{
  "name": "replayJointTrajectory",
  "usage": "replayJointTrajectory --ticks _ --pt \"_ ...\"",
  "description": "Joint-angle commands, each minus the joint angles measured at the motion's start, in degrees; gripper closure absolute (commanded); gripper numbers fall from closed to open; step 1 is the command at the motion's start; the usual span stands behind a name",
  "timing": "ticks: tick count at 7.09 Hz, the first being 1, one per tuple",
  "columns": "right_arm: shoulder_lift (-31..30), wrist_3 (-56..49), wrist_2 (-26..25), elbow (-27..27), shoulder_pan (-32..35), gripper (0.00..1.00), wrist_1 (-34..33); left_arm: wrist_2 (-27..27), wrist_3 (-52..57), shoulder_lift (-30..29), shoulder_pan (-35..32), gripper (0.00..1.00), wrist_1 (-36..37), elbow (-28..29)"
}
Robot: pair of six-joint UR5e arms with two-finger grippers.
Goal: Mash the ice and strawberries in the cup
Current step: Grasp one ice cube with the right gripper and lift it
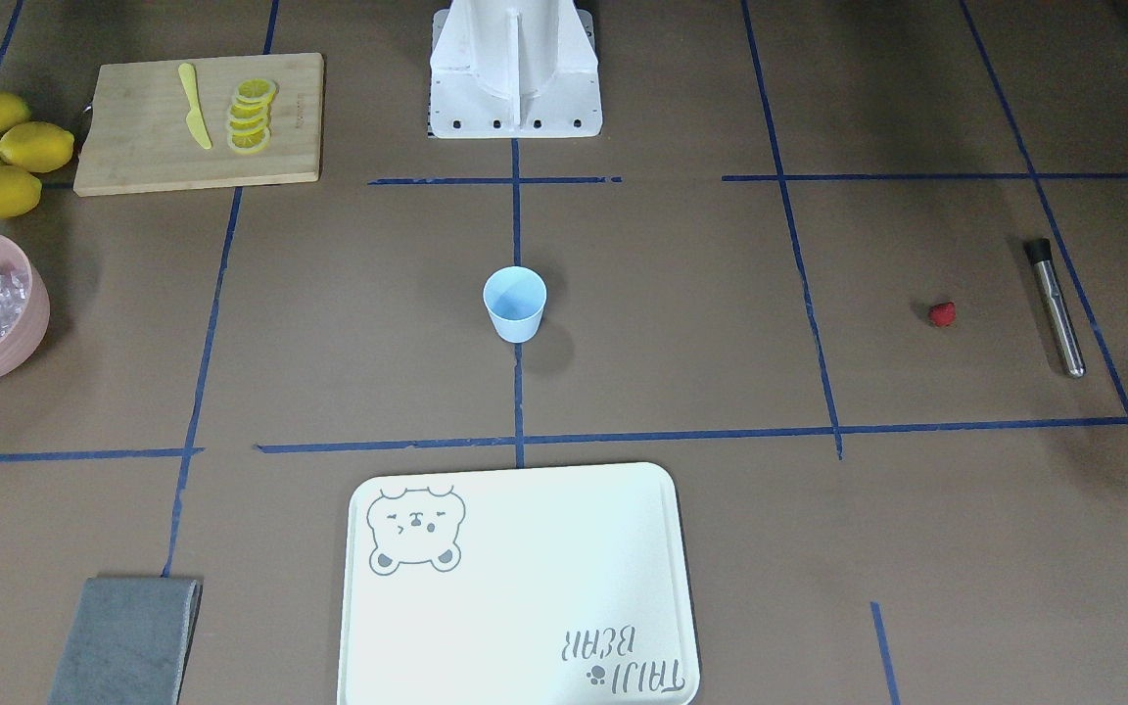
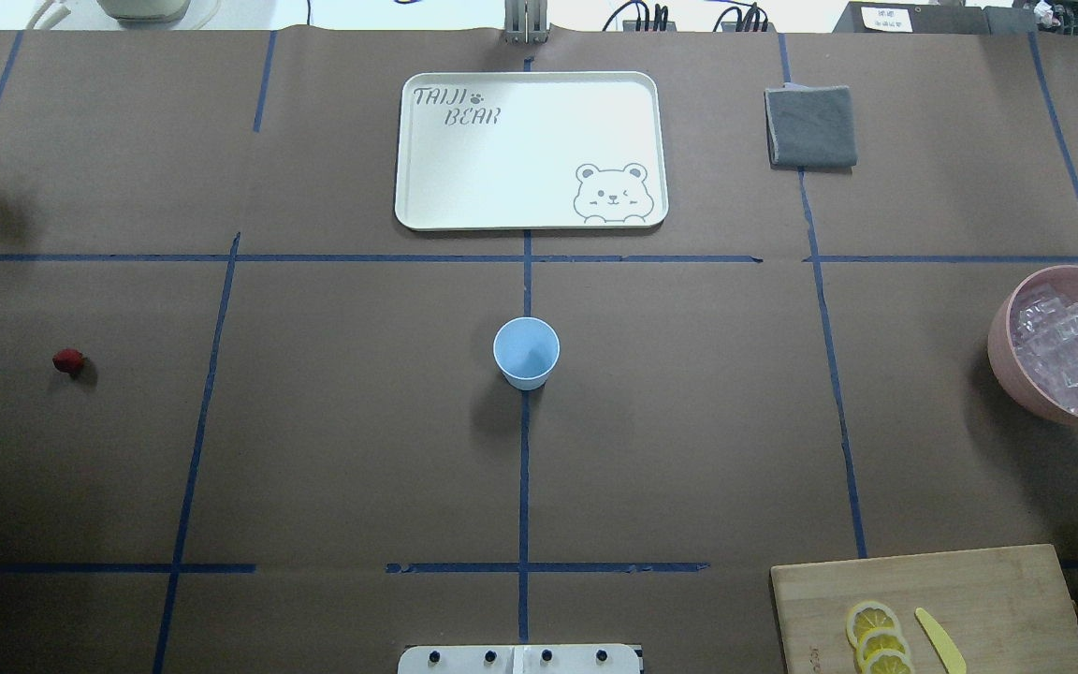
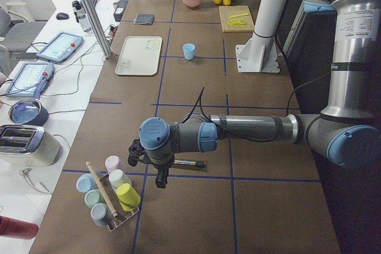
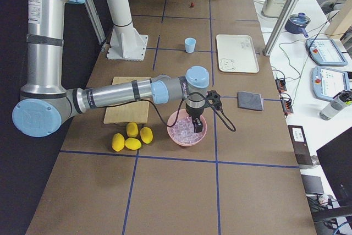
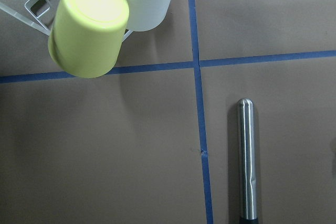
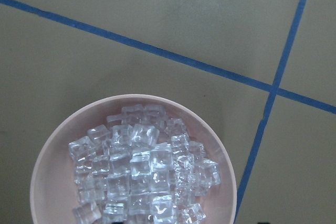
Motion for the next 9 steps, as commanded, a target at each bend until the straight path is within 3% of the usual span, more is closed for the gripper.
replayJointTrajectory --ticks 1,4,9 --pt "-0.1 -0.4 0.0 0.0 -2.6 0.17 0.6 0.0 0.0 0.0 0.0 0.0 0.0 0.1" --pt "0.0 -5.0 -0.1 -2.9 -3.2 0.29 0.7 0.0 0.1 0.0 0.0 0.0 0.0 0.1" --pt "-0.1 -5.6 -0.6 -4.4 -6.9 0.32 0.5 0.0 0.1 0.0 0.0 0.0 0.0 0.1"
